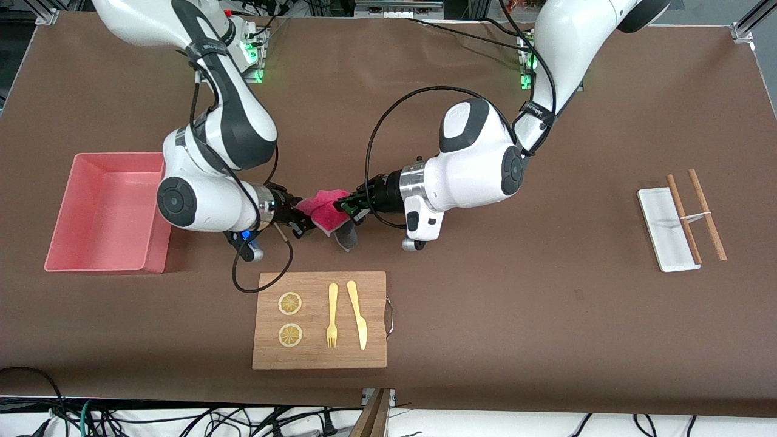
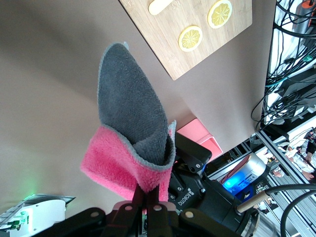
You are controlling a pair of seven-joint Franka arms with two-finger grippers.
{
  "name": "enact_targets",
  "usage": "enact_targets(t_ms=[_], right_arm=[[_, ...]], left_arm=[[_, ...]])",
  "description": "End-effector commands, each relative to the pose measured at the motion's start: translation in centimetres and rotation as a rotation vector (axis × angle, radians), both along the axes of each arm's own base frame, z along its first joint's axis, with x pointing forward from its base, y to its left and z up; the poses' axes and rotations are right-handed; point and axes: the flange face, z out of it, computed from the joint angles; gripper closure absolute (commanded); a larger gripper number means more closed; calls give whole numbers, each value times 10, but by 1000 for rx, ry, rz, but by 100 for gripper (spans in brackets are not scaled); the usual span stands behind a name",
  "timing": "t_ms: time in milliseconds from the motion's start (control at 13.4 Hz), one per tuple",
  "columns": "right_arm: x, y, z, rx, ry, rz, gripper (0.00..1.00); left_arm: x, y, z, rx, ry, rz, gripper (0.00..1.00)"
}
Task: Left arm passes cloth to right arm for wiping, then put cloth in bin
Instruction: 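Close the right gripper on the cloth held by the left gripper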
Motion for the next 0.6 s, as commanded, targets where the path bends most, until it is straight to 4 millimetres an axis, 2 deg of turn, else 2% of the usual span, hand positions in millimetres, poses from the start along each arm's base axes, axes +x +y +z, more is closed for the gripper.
enact_targets(t_ms=[0,224,373,523], right_arm=[[-1,-13,8,19,37,-6,100],[-1,-10,9,22,39,-10,100],[1,-8,17,30,24,-9,100],[1,3,25,76,49,-68,100]], left_arm=[[6,-2,3,-35,12,17,100],[6,-1,3,-35,12,18,100],[6,-1,3,-35,12,18,100],[7,0,2,-37,16,21,100]])
